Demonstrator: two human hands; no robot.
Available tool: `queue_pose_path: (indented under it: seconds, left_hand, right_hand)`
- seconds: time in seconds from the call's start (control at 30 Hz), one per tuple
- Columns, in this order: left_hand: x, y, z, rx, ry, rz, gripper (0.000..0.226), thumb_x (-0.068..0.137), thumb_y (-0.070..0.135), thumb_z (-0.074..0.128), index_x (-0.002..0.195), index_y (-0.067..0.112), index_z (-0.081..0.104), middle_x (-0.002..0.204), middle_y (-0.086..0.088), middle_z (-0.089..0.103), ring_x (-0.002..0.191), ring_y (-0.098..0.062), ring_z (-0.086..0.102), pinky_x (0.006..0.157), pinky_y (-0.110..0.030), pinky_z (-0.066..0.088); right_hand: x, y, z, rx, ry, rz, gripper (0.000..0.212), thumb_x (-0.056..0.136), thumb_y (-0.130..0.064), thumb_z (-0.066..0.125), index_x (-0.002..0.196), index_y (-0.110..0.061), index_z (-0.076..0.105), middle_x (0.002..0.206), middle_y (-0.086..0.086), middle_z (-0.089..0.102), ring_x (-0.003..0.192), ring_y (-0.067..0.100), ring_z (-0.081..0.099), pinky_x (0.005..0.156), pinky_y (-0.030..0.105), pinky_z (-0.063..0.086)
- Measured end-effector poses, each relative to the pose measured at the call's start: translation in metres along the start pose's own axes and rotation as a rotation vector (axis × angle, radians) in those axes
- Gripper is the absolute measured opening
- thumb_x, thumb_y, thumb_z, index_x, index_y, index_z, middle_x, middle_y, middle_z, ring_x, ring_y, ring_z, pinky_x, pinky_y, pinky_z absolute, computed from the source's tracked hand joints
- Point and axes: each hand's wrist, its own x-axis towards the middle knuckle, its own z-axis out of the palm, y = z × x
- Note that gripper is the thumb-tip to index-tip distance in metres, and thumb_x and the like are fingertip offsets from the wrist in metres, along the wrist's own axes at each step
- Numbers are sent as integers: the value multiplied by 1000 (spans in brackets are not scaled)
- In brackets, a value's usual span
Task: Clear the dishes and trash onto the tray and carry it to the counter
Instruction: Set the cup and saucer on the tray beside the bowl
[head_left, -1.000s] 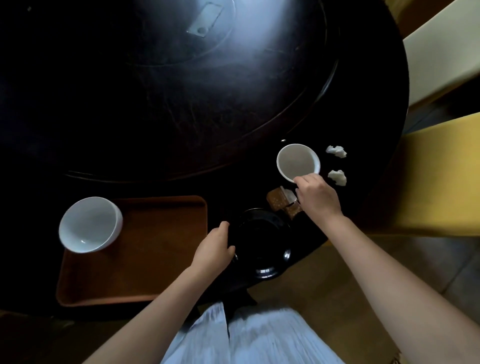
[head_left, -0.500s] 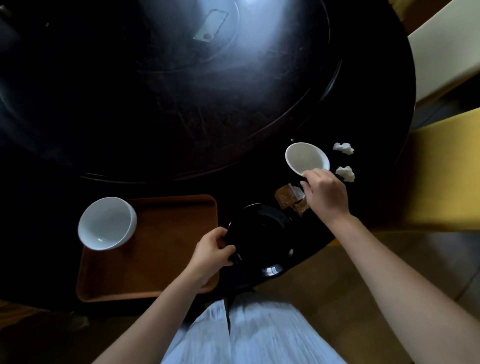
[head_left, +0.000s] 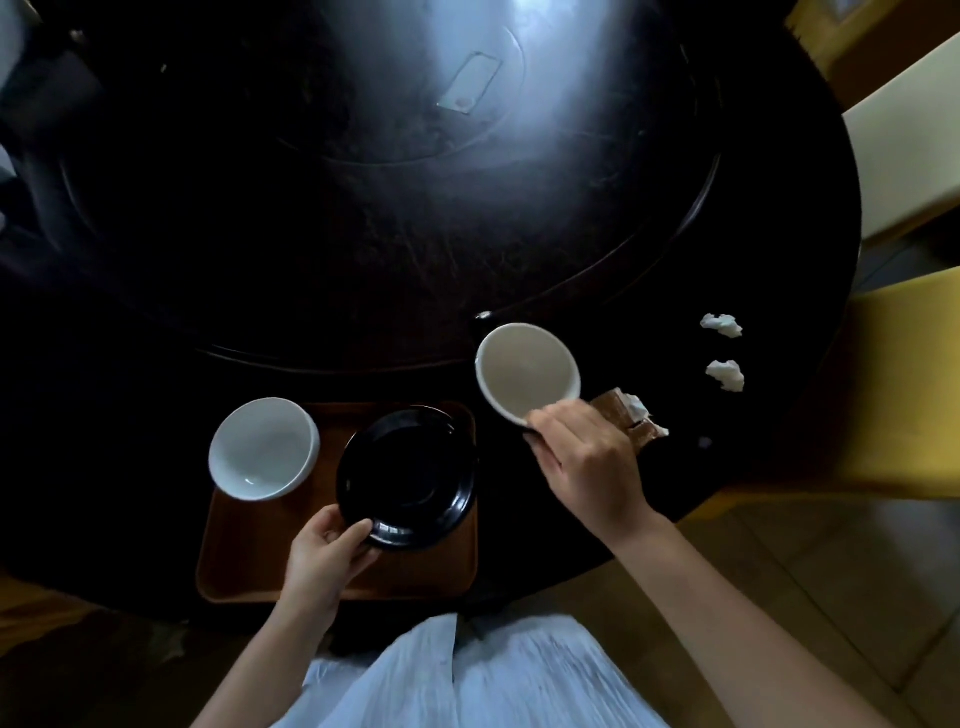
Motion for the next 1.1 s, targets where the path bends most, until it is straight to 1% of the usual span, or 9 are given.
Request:
queue_pose_path:
  seconds: [0.2, 0.37, 0.47, 0.53, 0.6, 0.7, 0.87, 0.97, 1.1]
  left_hand:
    - [13, -3, -7, -1, 12, 3, 20, 88, -1, 55, 106, 6, 56, 88, -13, 66, 78, -22, 64, 51, -17, 54]
    - [23, -4, -7, -18, 52, 19, 27, 87, 2, 58, 113, 9, 56, 93, -7, 66, 83, -21, 64, 51, -16, 54]
    - [28, -5, -10, -49, 147, 33, 33, 86, 4, 60, 118, -2, 53, 100, -16, 63, 89, -25, 63, 52, -17, 55]
    - [28, -6, -12, -89, 164, 23, 35, 87, 6, 59, 118, -8, 52, 103, -22, 61, 88, -25, 62, 54, -17, 55]
    - [25, -8, -12, -99, 124, -33, 37, 87, 7, 60, 119, -9, 50, 104, -25, 60, 83, -24, 62, 55, -19, 57]
    - [21, -10, -8, -80, 21, -114, 34, 87, 1, 57, 117, -12, 48, 105, -29, 59, 88, -32, 61, 54, -19, 56]
    - [18, -9, -7, -141, -2, -114, 24, 88, -3, 54, 108, -15, 52, 99, -27, 58, 85, -31, 60, 56, -19, 57]
    - [16, -8, -9, -175, -31, -115, 13, 90, -2, 50, 100, -9, 56, 96, -24, 60, 78, -27, 62, 57, -19, 57]
    - [14, -12, -12, -169, -54, -80, 17, 92, -4, 45, 105, -8, 56, 94, -23, 62, 78, -27, 64, 58, -20, 57]
  right_hand:
    - [-5, -29, 23, 63, -48, -95, 6, 85, -10, 62, 90, -8, 65, 82, 6, 69, 81, 23, 65, 68, 34, 57]
    - [-10, -42, 31, 77, -78, -103, 7, 89, -13, 58, 90, -8, 64, 80, 4, 68, 81, 21, 64, 68, 32, 56]
    - [-9, -48, 35, 73, -126, -134, 9, 89, -13, 58, 90, -8, 65, 81, 3, 69, 82, 20, 64, 70, 30, 56]
    - [-7, -53, 39, 81, -149, -151, 8, 89, -12, 59, 90, -8, 66, 81, 3, 69, 82, 20, 65, 69, 30, 56]
    - [-5, -57, 43, 89, -167, -173, 7, 88, -11, 61, 89, -8, 67, 81, 3, 69, 82, 21, 65, 68, 30, 56]
    - [-2, -62, 50, 93, -189, -227, 8, 88, -11, 59, 89, -8, 66, 82, 4, 69, 83, 20, 65, 69, 28, 55]
    - [2, -67, 68, 80, -235, -335, 12, 91, -6, 54, 88, -6, 66, 81, 4, 68, 83, 20, 64, 68, 29, 55]
    - [1, -67, 80, 70, -228, -374, 14, 91, -5, 54, 87, -5, 67, 79, 5, 69, 80, 21, 65, 67, 29, 56]
    - [-7, -64, 88, 47, -276, -420, 17, 92, -4, 51, 87, -5, 67, 80, 6, 69, 81, 21, 65, 64, 30, 56]
